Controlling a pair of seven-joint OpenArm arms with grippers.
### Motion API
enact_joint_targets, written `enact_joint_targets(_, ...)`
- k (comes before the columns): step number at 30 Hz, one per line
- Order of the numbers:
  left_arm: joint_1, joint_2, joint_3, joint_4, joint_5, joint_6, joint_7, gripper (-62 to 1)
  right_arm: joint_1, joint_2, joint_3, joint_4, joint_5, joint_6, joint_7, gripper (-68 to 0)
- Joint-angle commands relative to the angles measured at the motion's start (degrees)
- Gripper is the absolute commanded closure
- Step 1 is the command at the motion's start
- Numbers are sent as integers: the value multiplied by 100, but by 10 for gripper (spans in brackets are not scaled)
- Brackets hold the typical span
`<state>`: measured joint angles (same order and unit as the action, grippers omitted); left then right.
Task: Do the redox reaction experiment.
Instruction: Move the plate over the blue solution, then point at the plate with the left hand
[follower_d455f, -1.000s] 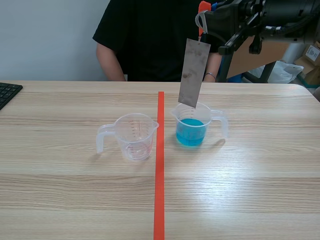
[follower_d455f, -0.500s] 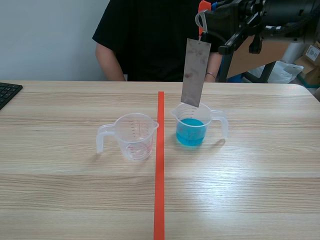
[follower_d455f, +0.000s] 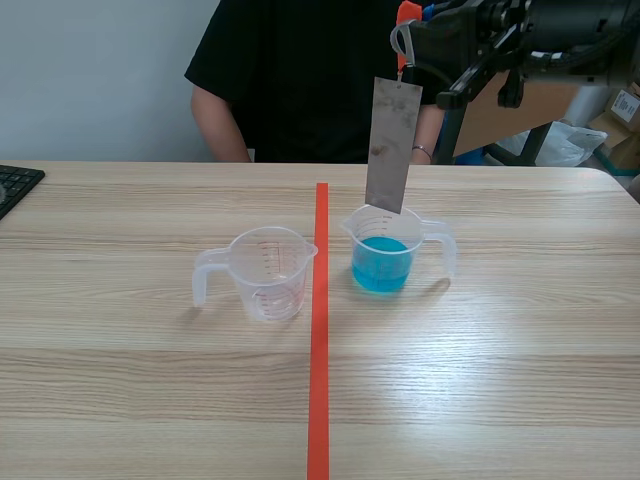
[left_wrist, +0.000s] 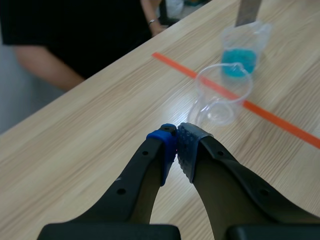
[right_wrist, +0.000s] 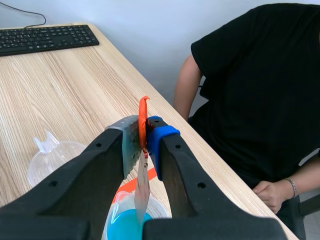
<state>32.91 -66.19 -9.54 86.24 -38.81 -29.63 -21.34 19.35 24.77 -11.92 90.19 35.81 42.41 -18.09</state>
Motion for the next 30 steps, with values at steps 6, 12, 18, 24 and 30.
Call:
enact_joint_targets(6,-2046,509,1880,188,595,214,555,-46,173,44,28,33,61,31,83,-15)
enact_joint_targets(12,-3510,1543,3163,2,1513,387,1043,-46,173,44,28,33,63,31,83,-15)
enact_joint_targets(18,-4387,2608,3847,-422,2166,505,1331,-46,173,44,28,33,63,31,83,-15)
enact_joint_targets(24,-5112,3523,4308,-1126,2658,509,1523,-46,173,44,28,33,63,31,83,-15)
enact_joint_targets(30,-5709,4315,4660,-1945,3084,660,1545,-46,173,44,28,33,63,31,83,-15)
